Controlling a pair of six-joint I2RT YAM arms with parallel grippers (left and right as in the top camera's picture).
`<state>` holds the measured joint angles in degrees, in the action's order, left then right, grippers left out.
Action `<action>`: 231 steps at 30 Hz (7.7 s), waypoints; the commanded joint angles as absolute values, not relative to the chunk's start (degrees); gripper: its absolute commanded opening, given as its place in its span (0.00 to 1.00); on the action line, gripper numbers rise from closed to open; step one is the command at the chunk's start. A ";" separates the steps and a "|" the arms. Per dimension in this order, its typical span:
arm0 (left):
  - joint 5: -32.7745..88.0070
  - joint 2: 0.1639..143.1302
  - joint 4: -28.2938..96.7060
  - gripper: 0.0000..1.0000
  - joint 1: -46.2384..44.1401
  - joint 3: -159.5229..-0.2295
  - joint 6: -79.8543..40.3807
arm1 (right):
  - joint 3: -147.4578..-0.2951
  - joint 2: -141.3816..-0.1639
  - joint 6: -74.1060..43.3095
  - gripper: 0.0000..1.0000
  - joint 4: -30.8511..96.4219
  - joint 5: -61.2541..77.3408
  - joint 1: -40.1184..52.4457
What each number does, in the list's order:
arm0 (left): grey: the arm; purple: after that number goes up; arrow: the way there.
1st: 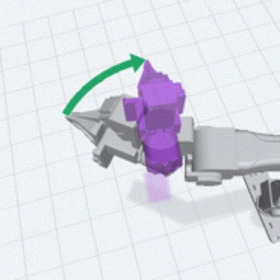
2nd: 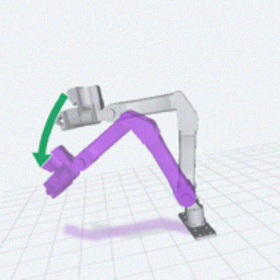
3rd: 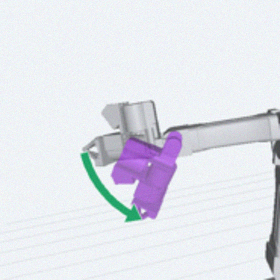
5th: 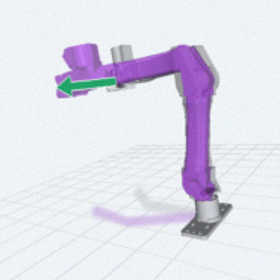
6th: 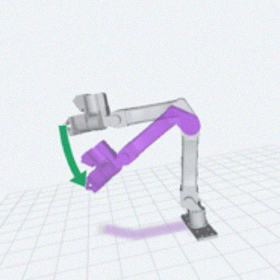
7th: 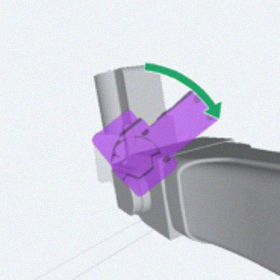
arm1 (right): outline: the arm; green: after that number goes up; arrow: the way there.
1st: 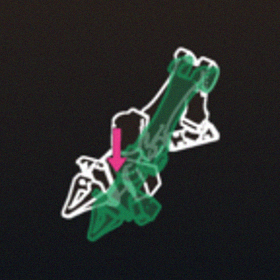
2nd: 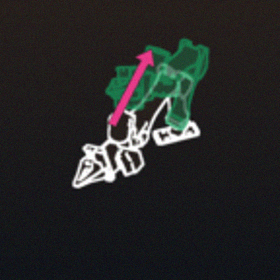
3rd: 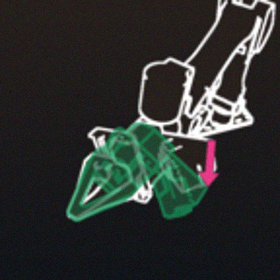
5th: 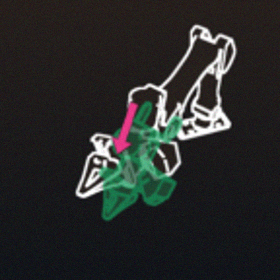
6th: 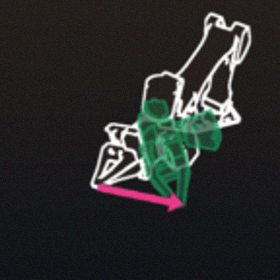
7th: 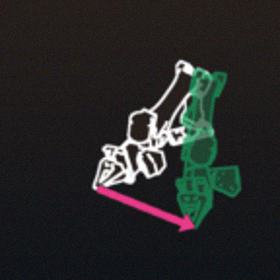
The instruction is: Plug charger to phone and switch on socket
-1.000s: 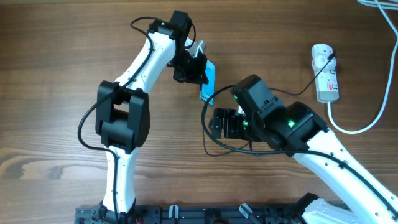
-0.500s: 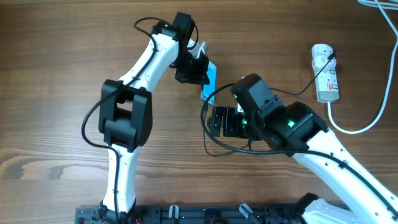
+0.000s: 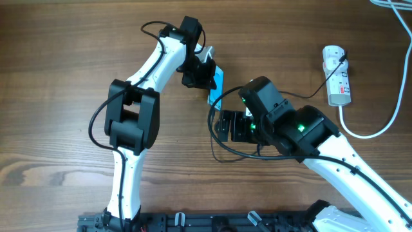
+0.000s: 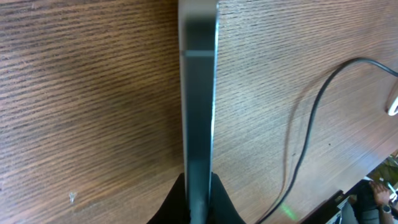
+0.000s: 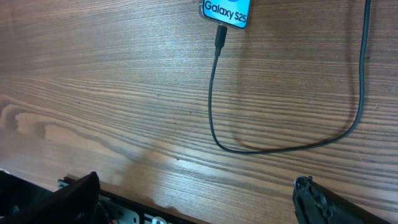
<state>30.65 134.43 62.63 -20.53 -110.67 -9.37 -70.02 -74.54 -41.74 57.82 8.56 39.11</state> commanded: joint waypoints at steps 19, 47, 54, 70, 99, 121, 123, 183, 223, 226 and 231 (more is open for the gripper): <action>23.03 134.93 61.95 0.22 -20.78 -106.91 -9.47 | -70.81 -73.93 -40.88 1.00 58.74 9.10 38.98; 19.86 120.73 71.46 1.00 -16.32 -107.00 -9.50 | -70.85 -73.93 -40.47 1.00 60.29 7.97 38.63; 14.90 105.21 74.08 1.00 -13.32 -106.98 -9.47 | -89.08 -81.25 -26.13 1.00 78.11 4.12 10.81; 14.92 105.23 74.39 1.00 -13.32 -106.98 -9.47 | -93.21 -104.25 -22.04 1.00 59.22 -15.97 -21.41; 14.90 105.23 74.39 1.00 -13.32 -106.98 -9.47 | -93.10 -126.45 -14.98 1.00 44.40 1.87 -23.97; 14.90 105.23 74.39 1.00 -13.32 -106.98 -9.47 | -93.10 -122.63 -15.00 1.00 52.03 6.46 -24.10; 14.90 105.23 74.39 1.00 -13.32 -106.98 -9.47 | -93.10 -119.68 -15.03 1.00 54.17 3.84 -24.10; 14.92 105.23 74.39 1.00 -13.32 -106.98 -9.47 | -61.69 -38.72 -6.46 1.00 61.76 23.35 0.95; 14.92 105.23 74.39 1.00 -13.32 -106.98 -9.47 | -0.25 -0.19 0.03 1.00 -15.84 16.03 0.95; 14.90 105.23 74.39 1.00 -13.32 -106.98 -9.47 | -0.25 -0.19 -0.67 1.00 -11.38 14.50 0.95; 14.92 105.23 74.39 1.00 -13.32 -106.98 -9.47 | -0.30 -0.19 -1.63 1.00 -0.54 9.91 0.95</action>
<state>15.22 105.01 74.43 -13.54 -107.07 -9.78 -0.36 -0.80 -0.56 -0.67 13.98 0.71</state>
